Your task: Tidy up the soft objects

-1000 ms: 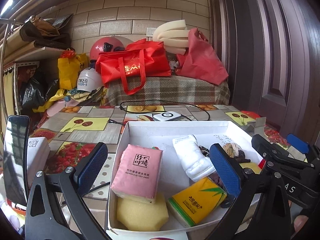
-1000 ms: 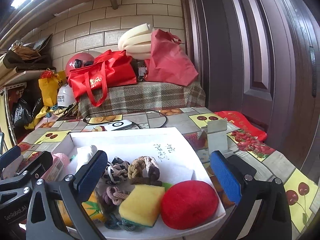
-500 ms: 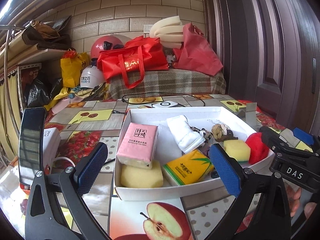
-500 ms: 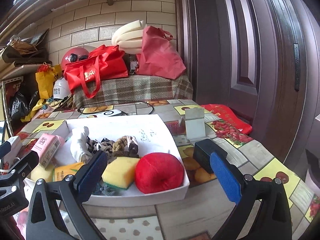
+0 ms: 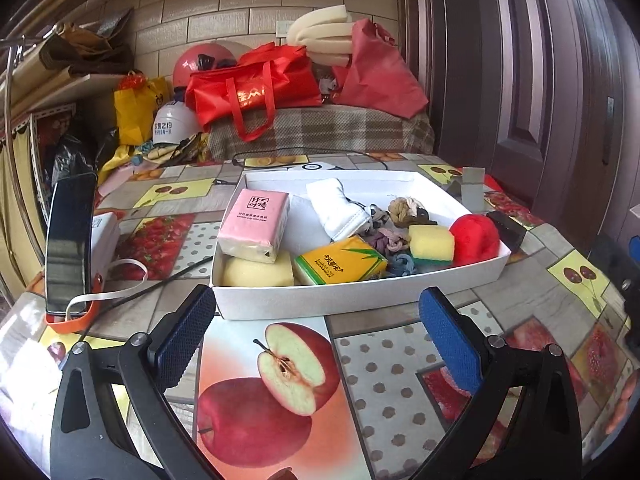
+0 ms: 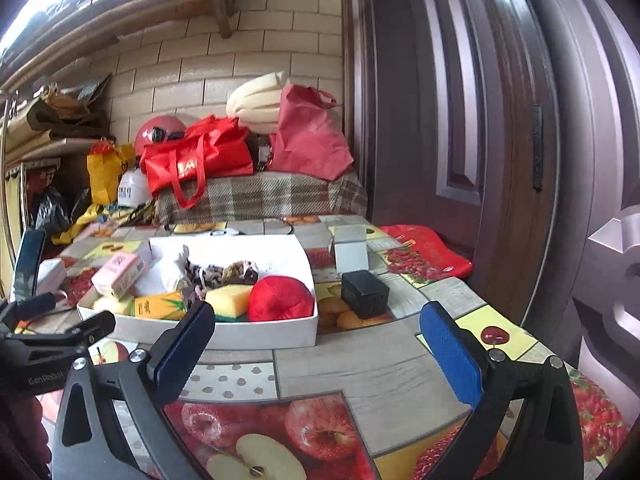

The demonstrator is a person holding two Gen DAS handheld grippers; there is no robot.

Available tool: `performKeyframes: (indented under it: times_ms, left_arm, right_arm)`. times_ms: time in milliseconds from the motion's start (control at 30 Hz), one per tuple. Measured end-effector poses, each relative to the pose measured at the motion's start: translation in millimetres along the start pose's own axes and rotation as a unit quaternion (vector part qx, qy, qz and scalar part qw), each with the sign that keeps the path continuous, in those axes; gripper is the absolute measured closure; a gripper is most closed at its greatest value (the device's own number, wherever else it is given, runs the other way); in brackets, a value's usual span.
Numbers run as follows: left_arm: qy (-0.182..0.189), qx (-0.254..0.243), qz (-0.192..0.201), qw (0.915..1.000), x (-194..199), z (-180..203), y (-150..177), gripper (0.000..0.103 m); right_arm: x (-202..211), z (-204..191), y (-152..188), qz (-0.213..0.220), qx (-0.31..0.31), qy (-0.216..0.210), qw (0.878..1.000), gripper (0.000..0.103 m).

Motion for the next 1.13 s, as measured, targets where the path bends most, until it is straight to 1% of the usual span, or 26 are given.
performKeyframes:
  times_ms: [67,100,133,200,233,333,367,467,567,900,1133]
  left_arm:
    - [-0.015,0.001,0.012,0.9998,10.8,-0.3,0.0,0.000]
    - [-0.022,0.004,0.019,0.9996,16.4,-0.7,-0.3,0.000]
    - [-0.025,0.005,0.025,0.9994,21.1,-1.2,-0.9,0.000]
    - [-0.020,-0.002,0.034,0.9992,29.0,2.4,-1.6,0.000]
    - [-0.020,-0.008,0.035,0.9991,31.3,4.7,-0.8,0.000]
    - [-0.048,-0.030,0.029,0.9980,32.7,9.7,3.5,0.000]
    - [-0.051,-0.035,0.027,0.9977,32.7,11.6,5.1,0.000]
    - [-0.038,-0.036,0.017,0.9985,31.0,14.4,8.0,0.000]
    - [-0.026,-0.027,0.008,0.9993,28.2,13.2,10.2,0.000]
    - [-0.029,-0.036,0.005,0.9989,27.4,16.8,12.3,0.000]
    - [-0.015,-0.039,0.002,0.9991,28.0,18.9,13.7,0.000]
  right_arm:
    - [16.2,12.1,-5.4,0.025,-0.033,0.004,0.999,0.000]
    - [21.2,17.5,-4.5,0.024,-0.050,0.009,0.998,0.000]
    - [22.9,20.6,-1.0,0.014,-0.062,0.008,0.998,0.000]
    - [18.0,22.4,9.8,-0.025,-0.070,0.000,0.997,0.000]
    - [16.3,24.8,13.5,-0.040,-0.072,0.008,0.997,0.000]
    - [25.5,31.2,13.1,-0.021,-0.086,0.023,0.996,0.000]
    - [26.4,31.1,12.8,-0.019,-0.084,0.032,0.996,0.000]
    - [26.5,24.7,13.2,-0.019,-0.065,0.042,0.997,0.000]
    - [30.8,20.3,13.0,-0.011,-0.054,0.034,0.998,0.000]
    - [29.5,26.6,13.9,-0.014,-0.067,0.029,0.997,0.000]
    - [29.3,26.6,14.4,-0.014,-0.063,0.030,0.997,0.000]
Point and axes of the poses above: each gripper's, at about its wrist camera, not at the fingertips, and x roughly against the way its jaws point, z to its right, y to its underside, the point moved 7 cm from there along -x, roughly the way its jaws point, and after that the axes turned 2 degrees about -z, right-handed, at the moved point
